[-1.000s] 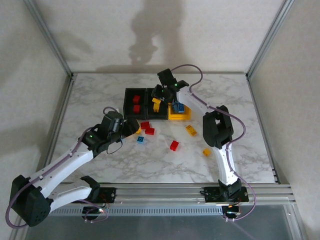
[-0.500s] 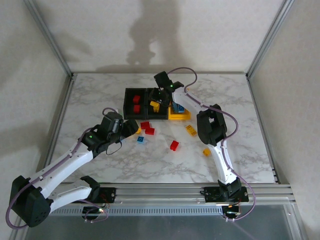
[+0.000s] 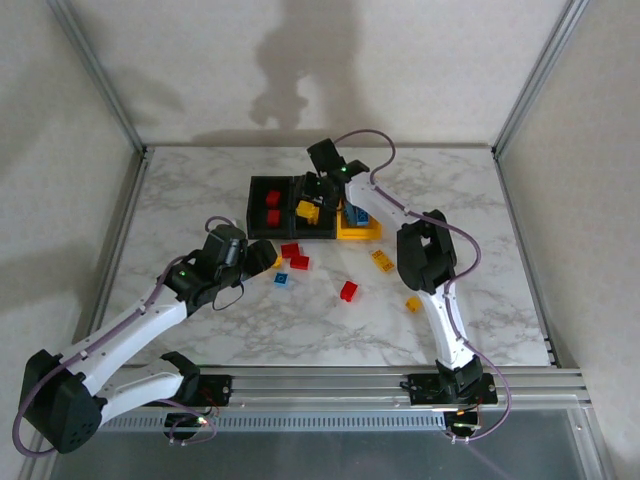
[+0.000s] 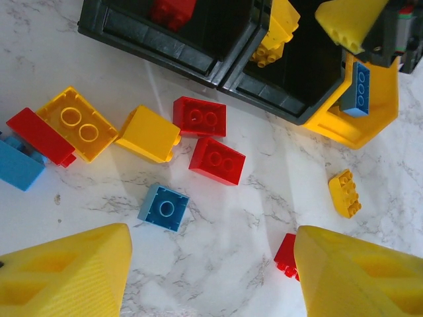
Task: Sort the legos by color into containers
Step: Place the lego in the container, then pick up the lego from the middle-left of the table.
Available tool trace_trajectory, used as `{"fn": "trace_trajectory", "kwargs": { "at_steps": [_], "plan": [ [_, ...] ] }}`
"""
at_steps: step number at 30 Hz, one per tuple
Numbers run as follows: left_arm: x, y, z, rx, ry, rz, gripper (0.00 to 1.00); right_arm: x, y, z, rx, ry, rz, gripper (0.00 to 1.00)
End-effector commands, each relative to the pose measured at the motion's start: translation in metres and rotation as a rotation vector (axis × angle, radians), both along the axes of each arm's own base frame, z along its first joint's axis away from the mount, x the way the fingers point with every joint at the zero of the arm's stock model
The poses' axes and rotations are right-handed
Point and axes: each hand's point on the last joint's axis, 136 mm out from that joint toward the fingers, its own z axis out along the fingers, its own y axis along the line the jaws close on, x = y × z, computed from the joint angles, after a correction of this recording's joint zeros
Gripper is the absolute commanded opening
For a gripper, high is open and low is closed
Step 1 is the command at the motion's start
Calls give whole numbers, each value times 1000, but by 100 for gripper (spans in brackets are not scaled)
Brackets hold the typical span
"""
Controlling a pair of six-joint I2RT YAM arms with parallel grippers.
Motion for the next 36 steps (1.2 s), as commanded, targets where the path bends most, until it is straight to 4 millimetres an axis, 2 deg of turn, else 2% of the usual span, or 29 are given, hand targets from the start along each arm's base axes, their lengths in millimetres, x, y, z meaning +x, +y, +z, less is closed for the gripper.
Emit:
{"fn": "trace_trajectory", "kwargs": {
  "at_steps": [1, 4, 10, 14, 17, 24, 27, 30, 33, 36],
  "plan": [
    [1, 1, -3, -10, 9, 11, 66, -16, -1, 59, 20, -108, 20, 54],
    [0, -4, -6, -22, 13, -11, 66, -35, -16, 69, 9, -131, 17, 53],
    [-1, -21, -10, -44, 17, -85, 67, -82, -75, 65, -100, -150, -30, 54],
    [-1, -29, -14, -40, 27, -122, 66, -120, -110, 47, -161, -116, -36, 59],
    [-2, -33, -18, -31, 36, -135, 67, -145, -129, 30, -193, -59, -42, 62],
    [-10, -43, -29, -36, 57, -175, 67, -188, -147, -6, -175, 50, -66, 65],
    [-16, -61, -33, -21, 59, -222, 67, -205, -149, -18, -124, 93, -73, 65],
    [-19, -84, -38, 24, 61, -274, 67, -220, -159, -26, -111, 123, -101, 65],
    [-20, -106, -48, 77, 73, -323, 67, -233, -177, -29, -106, 135, -145, 65],
    [-20, -133, -55, 121, 79, -382, 69, -240, -204, -30, -111, 139, -216, 65]
  ]
}}
